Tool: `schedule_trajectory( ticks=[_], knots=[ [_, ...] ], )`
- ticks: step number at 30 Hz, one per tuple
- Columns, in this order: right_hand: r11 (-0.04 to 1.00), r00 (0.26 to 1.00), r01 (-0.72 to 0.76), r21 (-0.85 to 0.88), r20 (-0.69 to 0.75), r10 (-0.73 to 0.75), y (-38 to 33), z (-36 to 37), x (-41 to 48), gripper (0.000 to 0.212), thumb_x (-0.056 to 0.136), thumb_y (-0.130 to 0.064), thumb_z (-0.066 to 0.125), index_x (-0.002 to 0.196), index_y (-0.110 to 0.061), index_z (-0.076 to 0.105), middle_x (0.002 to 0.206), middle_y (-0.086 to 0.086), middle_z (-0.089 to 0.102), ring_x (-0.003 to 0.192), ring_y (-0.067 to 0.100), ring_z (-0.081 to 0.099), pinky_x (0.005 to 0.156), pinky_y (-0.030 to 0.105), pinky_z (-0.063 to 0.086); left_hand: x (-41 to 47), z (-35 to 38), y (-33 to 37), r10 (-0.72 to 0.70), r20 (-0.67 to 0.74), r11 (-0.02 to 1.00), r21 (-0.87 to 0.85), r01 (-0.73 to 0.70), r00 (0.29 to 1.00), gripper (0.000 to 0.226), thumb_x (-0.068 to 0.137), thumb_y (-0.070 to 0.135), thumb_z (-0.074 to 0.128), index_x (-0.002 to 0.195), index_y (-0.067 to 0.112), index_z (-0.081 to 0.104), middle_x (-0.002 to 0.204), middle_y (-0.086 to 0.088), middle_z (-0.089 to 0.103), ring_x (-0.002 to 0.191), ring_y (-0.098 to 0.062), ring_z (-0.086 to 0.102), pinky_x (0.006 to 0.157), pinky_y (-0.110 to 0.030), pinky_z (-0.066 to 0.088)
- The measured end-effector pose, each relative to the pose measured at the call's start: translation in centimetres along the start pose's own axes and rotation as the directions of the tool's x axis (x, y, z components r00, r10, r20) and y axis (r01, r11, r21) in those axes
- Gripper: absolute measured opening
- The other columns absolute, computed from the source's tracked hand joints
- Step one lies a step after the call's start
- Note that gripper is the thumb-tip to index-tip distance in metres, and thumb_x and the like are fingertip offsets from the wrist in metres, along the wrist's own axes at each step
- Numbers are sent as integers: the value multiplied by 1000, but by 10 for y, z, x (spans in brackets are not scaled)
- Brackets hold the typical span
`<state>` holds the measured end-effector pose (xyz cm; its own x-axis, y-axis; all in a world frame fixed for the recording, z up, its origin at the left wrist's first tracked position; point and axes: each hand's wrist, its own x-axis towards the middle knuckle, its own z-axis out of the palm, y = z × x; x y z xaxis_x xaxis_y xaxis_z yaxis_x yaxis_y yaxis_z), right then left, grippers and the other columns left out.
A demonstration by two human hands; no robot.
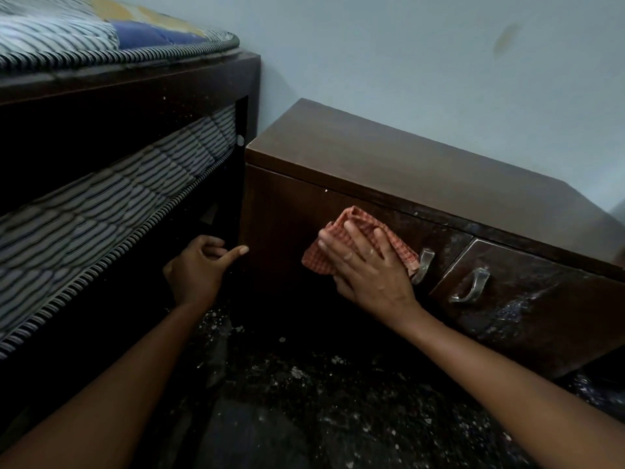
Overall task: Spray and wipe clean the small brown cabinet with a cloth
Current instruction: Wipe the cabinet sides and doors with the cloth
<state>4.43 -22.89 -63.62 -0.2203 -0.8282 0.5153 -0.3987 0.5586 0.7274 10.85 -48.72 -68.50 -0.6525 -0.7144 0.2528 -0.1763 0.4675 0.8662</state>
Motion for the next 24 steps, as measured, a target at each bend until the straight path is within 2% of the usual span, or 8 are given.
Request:
schedule_trajectory(
  ticks=[3, 5, 12, 15, 18, 21, 24],
  knots=[
    [995, 995, -100, -20, 0, 100, 12, -7, 10, 66, 91, -43, 35, 148, -22, 8, 158, -6, -5, 144, 23, -14, 115, 47, -6, -2, -1, 2, -36, -2, 999, -3, 36, 999, 42, 69, 51, 73, 93, 17, 64, 77, 11, 62, 88, -13, 60, 85, -32, 33],
    [993, 994, -110, -38, 18, 111, 15, -10, 13, 68, 92, -45, 32, 149, -23, 3, 155, -7, -18, 143, 22, -17, 114, 46, -7, -2, 0, 2, -41, -1, 999, -8, 41, 999, 42, 70, 51, 73, 93, 17, 64, 79, 9, 64, 90, -15, 61, 89, -35, 34],
    [983, 985, -174, -53, 4, 174, 29, -15, 13, 72, 90, -38, 38, 148, -21, -1, 154, -5, -20, 143, 27, -17, 115, 48, -8, -7, 2, 2, -75, -9, 996, -56, 75, 997, 39, 72, 49, 72, 92, 17, 64, 73, 13, 59, 87, -14, 61, 90, -35, 34],
    [926, 927, -374, 54, 22, 374, 28, -21, -1, 81, 88, -34, 45, 148, -16, -6, 154, 0, -21, 142, 31, -16, 116, 50, -4, -6, 2, 1, -66, 6, 997, -39, 66, 998, 40, 70, 52, 71, 91, 18, 64, 72, 15, 60, 87, -13, 62, 96, -41, 38],
    [847, 850, -526, 79, 67, 522, 22, -26, -5, 78, 92, -35, 40, 147, -11, -10, 154, 5, -23, 141, 36, -16, 115, 54, 0, -3, -2, 1, -41, 33, 998, -40, 42, 999, 40, 68, 55, 72, 89, 22, 63, 70, 15, 62, 84, -11, 64, 96, -45, 41],
    [866, 865, -499, 24, 76, 496, 16, -26, 4, 78, 91, -37, 39, 147, -8, -8, 154, 9, -22, 140, 39, -16, 114, 57, -1, -1, -5, 3, -14, 76, 999, -43, 17, 997, 35, 69, 52, 73, 87, 24, 61, 72, 13, 64, 81, -9, 64, 94, -43, 43],
    [950, 949, -313, 8, 46, 312, 2, -19, 31, 79, 86, -38, 47, 149, -13, 5, 157, 5, -12, 142, 39, -10, 113, 55, -6, 3, -6, 1, 6, 119, 999, -53, 0, 993, 31, 69, 51, 74, 86, 30, 59, 73, 13, 66, 77, -5, 64, 92, -44, 45]
  ],
)
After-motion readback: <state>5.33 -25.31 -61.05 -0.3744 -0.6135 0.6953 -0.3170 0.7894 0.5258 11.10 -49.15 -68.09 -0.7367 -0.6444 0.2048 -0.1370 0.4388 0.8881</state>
